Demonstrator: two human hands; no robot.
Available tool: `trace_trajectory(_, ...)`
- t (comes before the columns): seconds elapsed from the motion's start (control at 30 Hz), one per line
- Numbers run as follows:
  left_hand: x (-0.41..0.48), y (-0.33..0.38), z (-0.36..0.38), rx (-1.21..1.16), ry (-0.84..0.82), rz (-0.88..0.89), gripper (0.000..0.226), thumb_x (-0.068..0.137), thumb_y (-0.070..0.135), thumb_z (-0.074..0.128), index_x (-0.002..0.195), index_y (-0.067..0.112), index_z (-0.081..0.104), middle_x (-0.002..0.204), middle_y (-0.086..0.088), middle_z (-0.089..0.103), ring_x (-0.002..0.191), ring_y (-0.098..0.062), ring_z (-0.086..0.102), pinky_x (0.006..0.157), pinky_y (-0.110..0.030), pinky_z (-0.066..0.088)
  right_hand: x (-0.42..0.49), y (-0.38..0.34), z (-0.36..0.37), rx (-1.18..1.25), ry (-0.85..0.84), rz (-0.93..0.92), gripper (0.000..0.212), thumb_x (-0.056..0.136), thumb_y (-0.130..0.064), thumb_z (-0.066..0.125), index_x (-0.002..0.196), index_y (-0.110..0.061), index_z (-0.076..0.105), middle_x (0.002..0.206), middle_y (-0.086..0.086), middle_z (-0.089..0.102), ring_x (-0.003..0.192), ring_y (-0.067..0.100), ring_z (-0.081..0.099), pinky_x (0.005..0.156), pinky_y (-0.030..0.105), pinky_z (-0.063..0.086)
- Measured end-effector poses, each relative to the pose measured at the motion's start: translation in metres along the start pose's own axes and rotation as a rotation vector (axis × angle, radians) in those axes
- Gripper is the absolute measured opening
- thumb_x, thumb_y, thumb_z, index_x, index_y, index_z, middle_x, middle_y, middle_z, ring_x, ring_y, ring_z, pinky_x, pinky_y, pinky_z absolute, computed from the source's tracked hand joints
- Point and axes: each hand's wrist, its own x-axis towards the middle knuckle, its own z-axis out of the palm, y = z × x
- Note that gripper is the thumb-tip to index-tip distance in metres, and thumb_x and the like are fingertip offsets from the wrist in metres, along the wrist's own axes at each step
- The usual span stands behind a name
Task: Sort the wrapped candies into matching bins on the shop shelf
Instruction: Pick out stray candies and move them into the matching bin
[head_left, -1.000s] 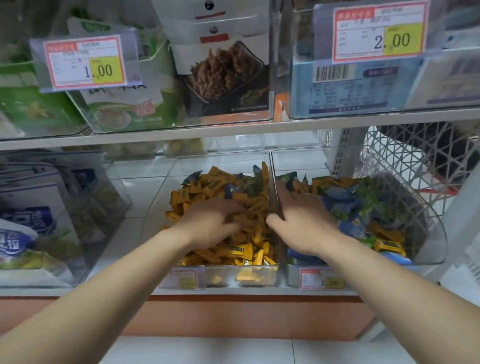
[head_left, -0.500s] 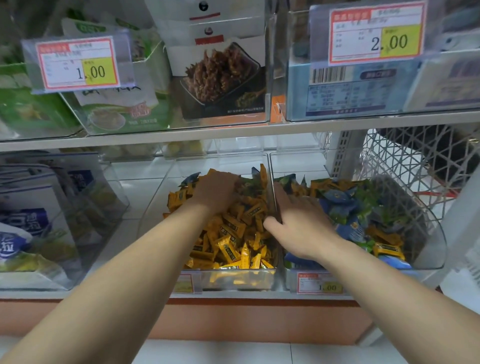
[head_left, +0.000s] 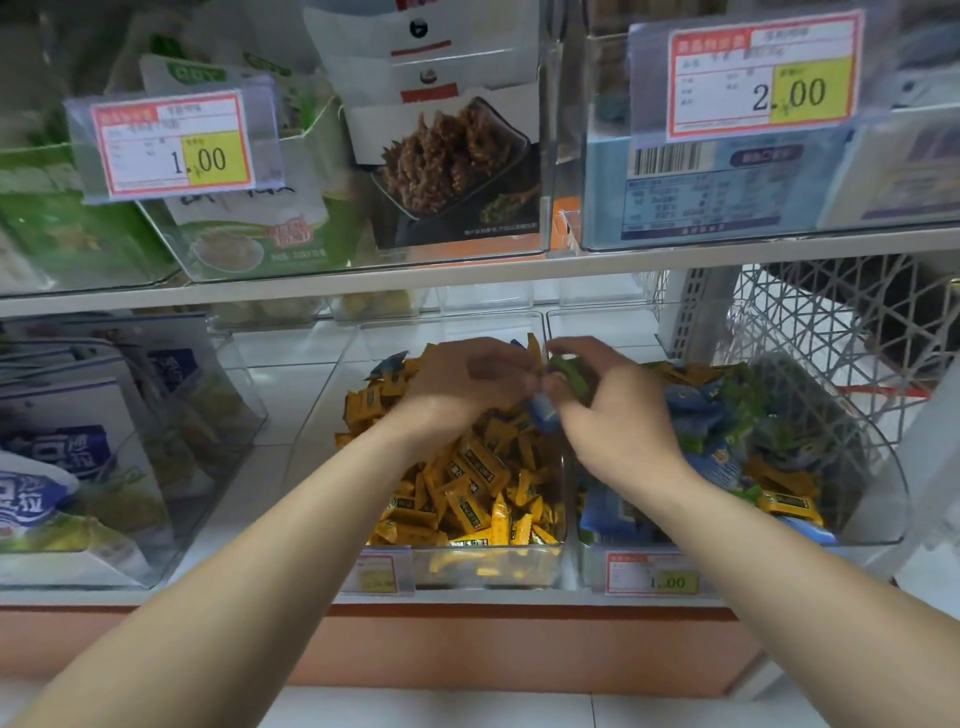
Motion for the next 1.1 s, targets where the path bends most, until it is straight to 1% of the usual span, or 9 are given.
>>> trace_trajectory(0.1, 0.033, -0.015, -0.001, 0.454, 0.144, -0.012, 0.02, 0.091, 0.037, 0.067, 0.106, 0.025, 0.07, 0.105, 0.012, 0.068, 0.102, -0.012, 0.065, 0.09, -0.029, 0.049, 0.005, 0.012, -0.009, 0.025, 0.126, 0.059, 0.025, 0.095, -0.024, 0.061, 0.113, -0.041, 0.06, 0.094, -0.021, 0.065, 0.084, -0.01, 0.059, 0.065, 0.004, 0.04)
trace_trajectory(0.23, 0.069, -0.032, 0.009, 0.887, 0.061, -0.085, 0.047, 0.095, 0.059, 0.046, 0.124, 0.023, 0.058, 0.125, 0.0, 0.062, 0.111, -0.021, 0.058, 0.093, -0.04, 0.045, 0.002, 0.027, -0.011, 0.009, 0.113, 0.087, 0.026, 0.096, -0.023, 0.058, 0.117, -0.037, 0.061, 0.094, -0.024, 0.061, 0.082, -0.017, 0.053, 0.065, 0.001, 0.039)
trace_trajectory(0.33, 0.086, -0.046, 0.017, 1.07, 0.071, -0.17, 0.064, 0.093, 0.071, 0.031, 0.12, 0.02, 0.059, 0.108, -0.005, 0.065, 0.089, -0.023, 0.056, 0.075, -0.036, 0.04, 0.001, 0.034, -0.01, -0.023, 0.067, 0.094, 0.024, 0.096, -0.024, 0.059, 0.115, -0.039, 0.059, 0.089, -0.028, 0.055, 0.082, -0.007, 0.054, 0.064, 0.005, 0.037)
trace_trajectory(0.4, 0.091, -0.052, 0.02, 1.117, 0.037, -0.175, 0.065, 0.094, 0.071, 0.028, 0.113, 0.019, 0.062, 0.097, -0.005, 0.065, 0.086, -0.023, 0.056, 0.07, -0.035, 0.037, 0.0, 0.037, -0.009, -0.029, 0.052, 0.094, 0.022, 0.095, -0.025, 0.059, 0.113, -0.038, 0.059, 0.091, -0.022, 0.058, 0.086, 0.003, 0.056, 0.066, 0.014, 0.04)
trace_trajectory(0.5, 0.096, -0.059, 0.016, 1.045, -0.069, -0.175, 0.06, 0.095, 0.067, 0.035, 0.114, 0.019, 0.065, 0.102, -0.005, 0.066, 0.098, -0.025, 0.06, 0.072, -0.034, 0.039, 0.0, 0.039, -0.009, -0.022, 0.047, 0.086, 0.022, 0.093, -0.027, 0.059, 0.107, -0.044, 0.056, 0.091, -0.021, 0.061, 0.082, 0.001, 0.059, 0.064, 0.022, 0.044)
trace_trajectory(0.63, 0.097, -0.055, 0.007, 0.884, -0.148, -0.183, 0.046, 0.089, 0.066, 0.052, 0.103, 0.024, 0.064, 0.09, 0.008, 0.06, 0.08, -0.01, 0.055, 0.063, -0.028, 0.036, 0.001, 0.039, -0.008, -0.032, 0.009, 0.075, 0.022, 0.091, -0.028, 0.058, 0.106, -0.043, 0.055, 0.098, -0.016, 0.064, 0.092, 0.009, 0.058, 0.072, 0.032, 0.048)
trace_trajectory(0.73, 0.096, -0.051, 0.005, 0.74, -0.157, -0.217, 0.037, 0.083, 0.059, 0.066, 0.095, 0.024, 0.061, 0.088, 0.004, 0.061, 0.079, -0.013, 0.057, 0.059, -0.027, 0.037, 0.0, 0.04, -0.009, -0.034, -0.017, 0.092, 0.023, 0.09, -0.026, 0.058, 0.109, -0.04, 0.057, 0.102, -0.012, 0.065, 0.094, 0.009, 0.059, 0.072, 0.029, 0.048)
trace_trajectory(0.93, 0.09, -0.048, 0.009, 0.52, -0.168, -0.184, 0.057, 0.086, 0.044, 0.071, 0.136, 0.035, 0.046, 0.108, 0.002, 0.062, 0.098, -0.023, 0.064, 0.089, -0.041, 0.054, -0.001, 0.039, -0.015, -0.008, -0.044, 0.119, 0.022, 0.09, -0.025, 0.061, 0.105, -0.041, 0.058, 0.099, -0.017, 0.064, 0.093, 0.0, 0.059, 0.071, 0.022, 0.048)
trace_trajectory(1.1, 0.089, -0.043, 0.006, 0.487, -0.231, -0.169, 0.047, 0.086, 0.037, 0.073, 0.127, 0.028, 0.052, 0.116, -0.001, 0.061, 0.104, -0.024, 0.062, 0.09, -0.037, 0.053, 0.0, 0.037, -0.017, -0.014, -0.048, 0.114, 0.021, 0.09, -0.023, 0.061, 0.107, -0.036, 0.06, 0.096, -0.016, 0.064, 0.092, 0.004, 0.059, 0.076, 0.033, 0.052)
